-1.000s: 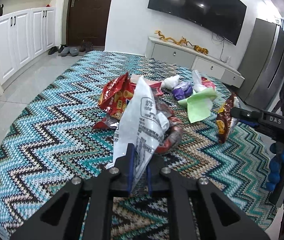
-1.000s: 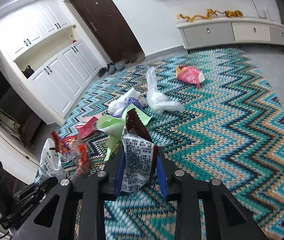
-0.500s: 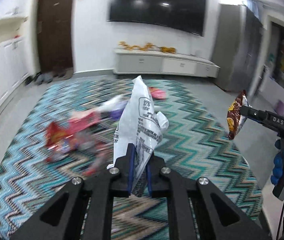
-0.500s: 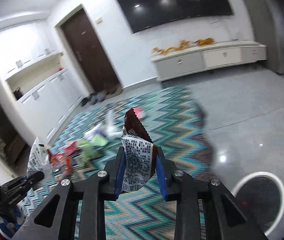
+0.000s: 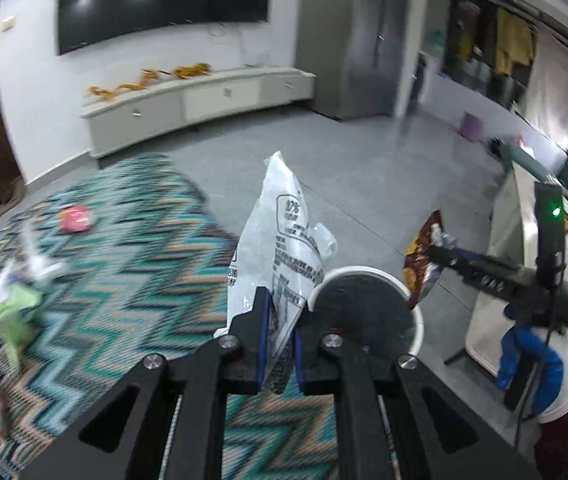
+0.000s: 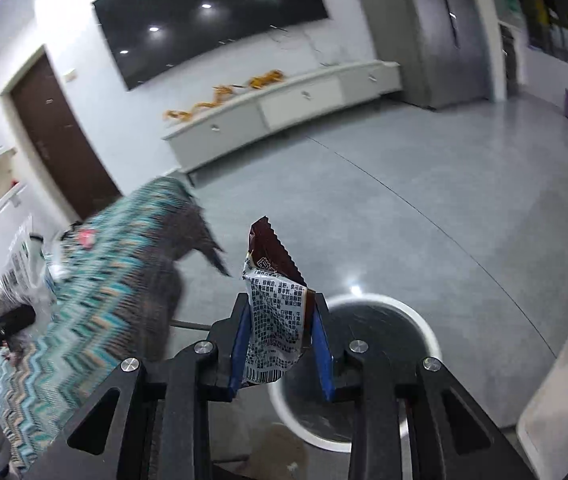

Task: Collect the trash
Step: 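Carry the white bag and brown wrapper over the bin while both tools open to drop them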

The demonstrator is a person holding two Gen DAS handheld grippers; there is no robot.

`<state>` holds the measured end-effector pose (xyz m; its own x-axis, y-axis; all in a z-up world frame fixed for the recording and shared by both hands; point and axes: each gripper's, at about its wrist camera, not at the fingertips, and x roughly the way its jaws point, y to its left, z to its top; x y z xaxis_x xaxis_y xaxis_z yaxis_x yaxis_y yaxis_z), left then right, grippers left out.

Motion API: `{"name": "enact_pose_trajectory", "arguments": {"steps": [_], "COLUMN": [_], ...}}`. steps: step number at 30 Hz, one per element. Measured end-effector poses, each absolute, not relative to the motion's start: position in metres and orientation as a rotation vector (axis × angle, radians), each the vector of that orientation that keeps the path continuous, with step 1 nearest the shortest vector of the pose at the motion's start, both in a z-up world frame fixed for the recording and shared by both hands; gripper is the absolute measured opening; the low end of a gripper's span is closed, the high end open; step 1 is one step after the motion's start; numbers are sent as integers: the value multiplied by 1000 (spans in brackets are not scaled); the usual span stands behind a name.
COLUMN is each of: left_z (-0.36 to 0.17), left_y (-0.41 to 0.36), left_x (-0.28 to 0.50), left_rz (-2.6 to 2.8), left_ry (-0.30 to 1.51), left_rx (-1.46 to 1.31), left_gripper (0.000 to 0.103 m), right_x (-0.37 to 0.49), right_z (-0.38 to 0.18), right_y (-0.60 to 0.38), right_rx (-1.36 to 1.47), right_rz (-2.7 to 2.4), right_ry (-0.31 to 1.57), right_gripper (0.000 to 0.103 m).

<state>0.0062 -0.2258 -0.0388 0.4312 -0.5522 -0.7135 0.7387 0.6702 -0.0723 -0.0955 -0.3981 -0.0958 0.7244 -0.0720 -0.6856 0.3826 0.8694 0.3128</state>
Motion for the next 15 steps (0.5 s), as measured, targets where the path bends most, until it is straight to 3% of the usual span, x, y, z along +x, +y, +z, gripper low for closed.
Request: {"name": "enact_pose_trajectory", "arguments": {"steps": [15], "left_z": [-101], "left_y": [-344], "left_x": [18], "left_rz": [-893], "left_ry": [995], "left_rx": [296], "left_gripper": [11], "right_x": [-94], "right_z": [-154], "right_y": [-453], "right_rx": [509], "right_rz": [-292], "right_ry": [824], "right_gripper": [34]}}
